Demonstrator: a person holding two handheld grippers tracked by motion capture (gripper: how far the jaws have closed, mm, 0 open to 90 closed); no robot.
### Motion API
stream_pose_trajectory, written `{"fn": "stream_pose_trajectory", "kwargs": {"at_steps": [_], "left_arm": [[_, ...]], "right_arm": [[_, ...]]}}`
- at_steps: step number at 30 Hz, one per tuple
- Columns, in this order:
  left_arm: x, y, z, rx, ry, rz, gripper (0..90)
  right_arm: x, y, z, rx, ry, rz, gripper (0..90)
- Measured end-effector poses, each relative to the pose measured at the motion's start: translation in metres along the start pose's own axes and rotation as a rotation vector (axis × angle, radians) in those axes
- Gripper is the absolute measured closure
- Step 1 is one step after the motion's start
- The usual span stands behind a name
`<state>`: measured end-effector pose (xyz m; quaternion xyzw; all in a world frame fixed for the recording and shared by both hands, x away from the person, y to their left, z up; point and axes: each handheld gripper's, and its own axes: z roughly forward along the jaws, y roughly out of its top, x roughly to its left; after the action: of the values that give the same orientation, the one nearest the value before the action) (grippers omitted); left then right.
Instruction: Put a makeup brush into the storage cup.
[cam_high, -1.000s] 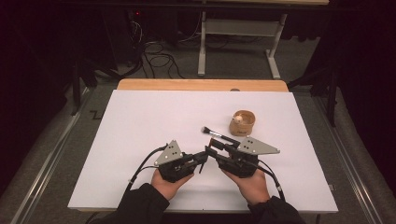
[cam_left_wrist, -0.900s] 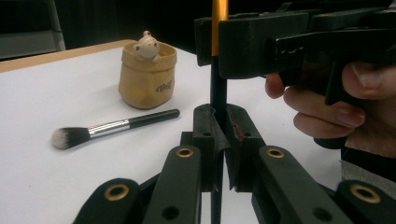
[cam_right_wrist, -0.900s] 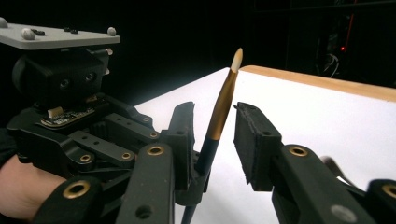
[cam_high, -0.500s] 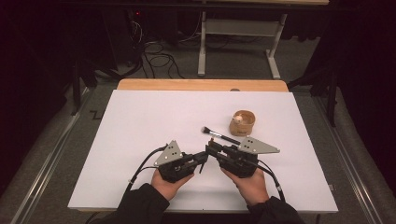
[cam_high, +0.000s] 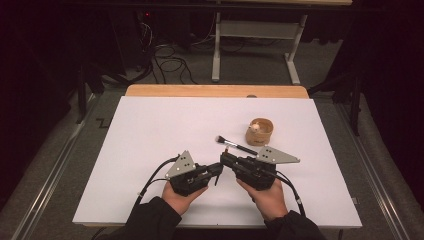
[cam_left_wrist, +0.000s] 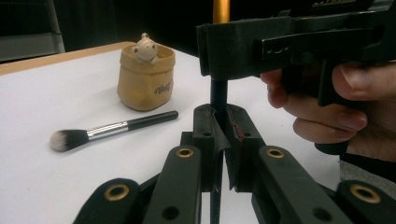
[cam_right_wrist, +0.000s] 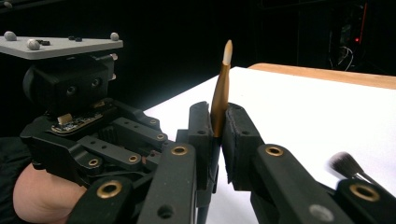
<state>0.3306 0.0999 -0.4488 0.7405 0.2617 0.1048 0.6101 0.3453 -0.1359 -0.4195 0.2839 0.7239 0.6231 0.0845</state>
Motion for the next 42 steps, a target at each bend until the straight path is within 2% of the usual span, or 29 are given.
{"fn": "stream_pose_trajectory", "kwargs": {"at_steps": [22,31,38,42], "left_arm": [[0.001,0.0004,0.001,0.022,-0.009,0.002,82.0],[0.0015,0.0003,0.0009,0.031,0.0,0.013,66.4],[0.0042,-0.0001,-0.0002,0.038,0.036,0.028,52.8],[0.0084,-0.0003,-0.0021,0.036,0.062,0.019,45.7]], "right_arm": [[0.0011,0.0,0.0001,0.014,0.001,-0.021,85.5],[0.0003,0.0012,-0.0027,0.0,-0.019,-0.031,85.4],[-0.0019,0.002,-0.0061,-0.007,-0.042,-0.045,85.4],[-0.0029,0.0031,-0.0095,-0.014,-0.059,-0.06,85.4]]}}
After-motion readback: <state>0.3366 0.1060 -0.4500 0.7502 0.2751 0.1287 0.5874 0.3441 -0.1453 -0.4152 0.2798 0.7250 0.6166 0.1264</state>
